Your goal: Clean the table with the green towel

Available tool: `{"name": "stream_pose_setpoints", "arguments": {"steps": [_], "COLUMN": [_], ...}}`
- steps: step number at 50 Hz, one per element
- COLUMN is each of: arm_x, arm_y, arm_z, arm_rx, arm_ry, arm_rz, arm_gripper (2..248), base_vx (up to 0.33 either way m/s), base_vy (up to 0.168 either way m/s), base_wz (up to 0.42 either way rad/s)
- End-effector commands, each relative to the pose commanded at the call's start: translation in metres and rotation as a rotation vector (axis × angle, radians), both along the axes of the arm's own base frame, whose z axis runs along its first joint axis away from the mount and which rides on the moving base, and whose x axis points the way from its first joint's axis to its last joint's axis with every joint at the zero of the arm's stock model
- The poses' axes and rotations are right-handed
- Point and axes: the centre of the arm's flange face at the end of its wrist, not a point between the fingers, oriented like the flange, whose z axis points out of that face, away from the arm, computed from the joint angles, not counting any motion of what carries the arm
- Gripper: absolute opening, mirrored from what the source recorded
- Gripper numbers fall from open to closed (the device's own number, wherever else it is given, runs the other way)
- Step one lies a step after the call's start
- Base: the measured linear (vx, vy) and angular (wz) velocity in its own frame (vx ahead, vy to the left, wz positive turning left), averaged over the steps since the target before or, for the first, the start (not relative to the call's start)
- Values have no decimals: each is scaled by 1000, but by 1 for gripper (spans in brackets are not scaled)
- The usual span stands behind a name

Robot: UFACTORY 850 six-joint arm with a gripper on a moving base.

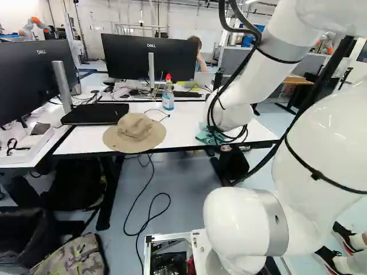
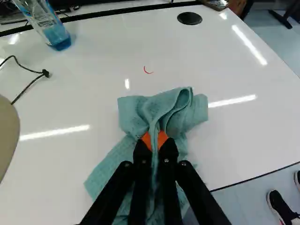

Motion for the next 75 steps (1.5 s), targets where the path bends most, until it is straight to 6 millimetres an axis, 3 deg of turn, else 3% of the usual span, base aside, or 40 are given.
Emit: {"name": "stream_pose_setpoints", "arguments": {"steps": [12,23,54,75], "arm_x": [0,11,73,115], "arm_y": [-18,-34,-59,-62], "arm_z": [0,1,2,1], "arm_rx": [0,0,-1,-4], "arm_ry": [0,2,-4,-15], "arm_rz": [-48,-83,-100,-80], "arm_gripper": [33,33,33,33], "base_vx": [0,0,0,0], "base_vy": [0,0,0,0], "base_wz": [0,0,0,0]}}
